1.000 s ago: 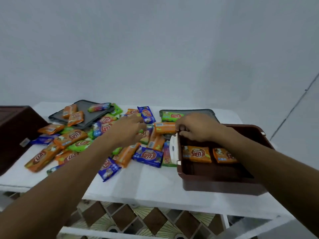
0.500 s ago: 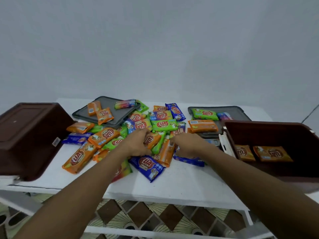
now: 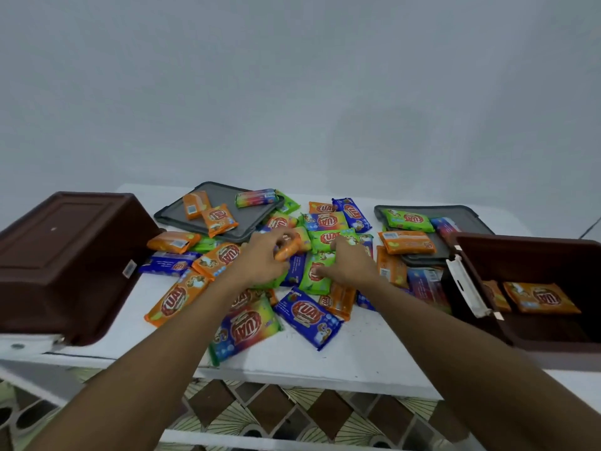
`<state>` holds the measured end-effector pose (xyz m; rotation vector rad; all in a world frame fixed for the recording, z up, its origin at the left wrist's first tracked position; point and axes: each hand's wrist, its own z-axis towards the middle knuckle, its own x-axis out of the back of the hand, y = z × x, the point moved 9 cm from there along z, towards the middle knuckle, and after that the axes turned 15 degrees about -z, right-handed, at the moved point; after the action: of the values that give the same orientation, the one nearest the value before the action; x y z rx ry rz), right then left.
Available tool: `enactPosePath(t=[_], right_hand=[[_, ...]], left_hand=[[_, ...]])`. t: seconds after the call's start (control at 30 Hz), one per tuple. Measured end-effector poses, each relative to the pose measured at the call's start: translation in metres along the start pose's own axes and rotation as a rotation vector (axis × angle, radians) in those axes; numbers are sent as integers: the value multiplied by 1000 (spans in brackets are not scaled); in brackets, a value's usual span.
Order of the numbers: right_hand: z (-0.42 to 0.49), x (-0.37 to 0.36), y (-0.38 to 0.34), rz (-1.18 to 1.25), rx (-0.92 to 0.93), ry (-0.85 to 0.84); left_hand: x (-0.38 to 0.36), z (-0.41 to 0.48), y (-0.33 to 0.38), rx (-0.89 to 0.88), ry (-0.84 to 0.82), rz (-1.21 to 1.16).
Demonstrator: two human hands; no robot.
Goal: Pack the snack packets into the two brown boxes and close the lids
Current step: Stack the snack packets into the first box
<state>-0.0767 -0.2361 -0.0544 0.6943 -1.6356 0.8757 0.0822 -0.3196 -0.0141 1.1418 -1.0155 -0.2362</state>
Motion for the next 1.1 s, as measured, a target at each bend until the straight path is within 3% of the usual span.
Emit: enactPosePath(t=[0.17, 0.33, 0.43, 0.53, 0.67, 0.9, 1.1], right_hand=[[4, -3, 1, 518, -171, -120], [2, 30, 10, 651, -72, -158], [-3, 69, 27, 602, 28, -106], [-15, 115, 50, 435, 141, 15], [-33, 160, 102, 437, 94, 86], [-69, 185, 228, 311, 13, -52], [-84, 147, 308, -20, 161, -313]], left_hand=[[-3, -6, -22, 28, -60, 279], [0, -1, -16, 128, 27, 277], [-10, 9, 10, 68, -38, 314], [-33, 18, 49, 39, -138, 193], [-64, 35, 107, 11, -220, 59], [-148, 59, 223, -245, -350, 139], [-257, 64, 287, -367, -582, 272]])
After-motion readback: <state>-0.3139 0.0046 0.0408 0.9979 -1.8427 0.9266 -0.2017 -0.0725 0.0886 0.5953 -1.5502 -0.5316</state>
